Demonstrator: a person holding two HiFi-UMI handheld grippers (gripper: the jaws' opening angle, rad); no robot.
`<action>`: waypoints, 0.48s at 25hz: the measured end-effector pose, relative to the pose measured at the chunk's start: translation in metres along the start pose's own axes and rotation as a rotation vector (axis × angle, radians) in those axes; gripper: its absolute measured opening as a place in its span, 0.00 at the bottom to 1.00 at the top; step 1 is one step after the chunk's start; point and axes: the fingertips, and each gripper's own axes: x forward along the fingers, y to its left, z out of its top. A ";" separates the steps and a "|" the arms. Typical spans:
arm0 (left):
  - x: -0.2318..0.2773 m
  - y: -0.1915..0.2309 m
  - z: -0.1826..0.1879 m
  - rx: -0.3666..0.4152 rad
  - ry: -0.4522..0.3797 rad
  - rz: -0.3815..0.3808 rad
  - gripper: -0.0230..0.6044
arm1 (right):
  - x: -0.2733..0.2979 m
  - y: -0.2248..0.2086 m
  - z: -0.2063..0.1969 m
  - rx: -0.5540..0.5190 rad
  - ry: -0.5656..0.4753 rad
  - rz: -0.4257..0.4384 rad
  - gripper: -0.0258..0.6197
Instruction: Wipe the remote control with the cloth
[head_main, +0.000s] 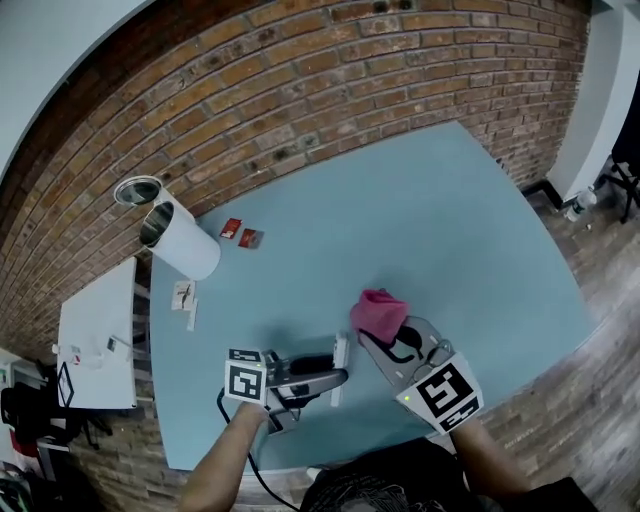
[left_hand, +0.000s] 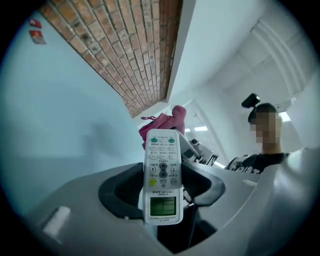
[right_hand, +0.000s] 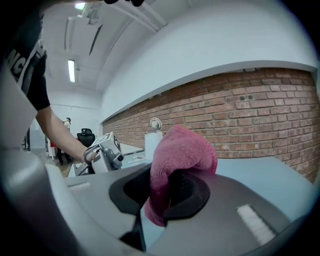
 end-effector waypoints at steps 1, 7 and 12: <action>0.002 -0.005 0.003 -0.032 -0.040 -0.046 0.42 | -0.001 -0.001 0.000 -0.024 -0.011 -0.006 0.13; 0.014 -0.022 0.018 -0.138 -0.213 -0.196 0.42 | -0.001 0.008 0.013 -0.124 -0.019 -0.002 0.13; 0.016 -0.016 0.015 -0.194 -0.244 -0.206 0.42 | 0.003 0.016 0.013 -0.166 -0.018 0.000 0.13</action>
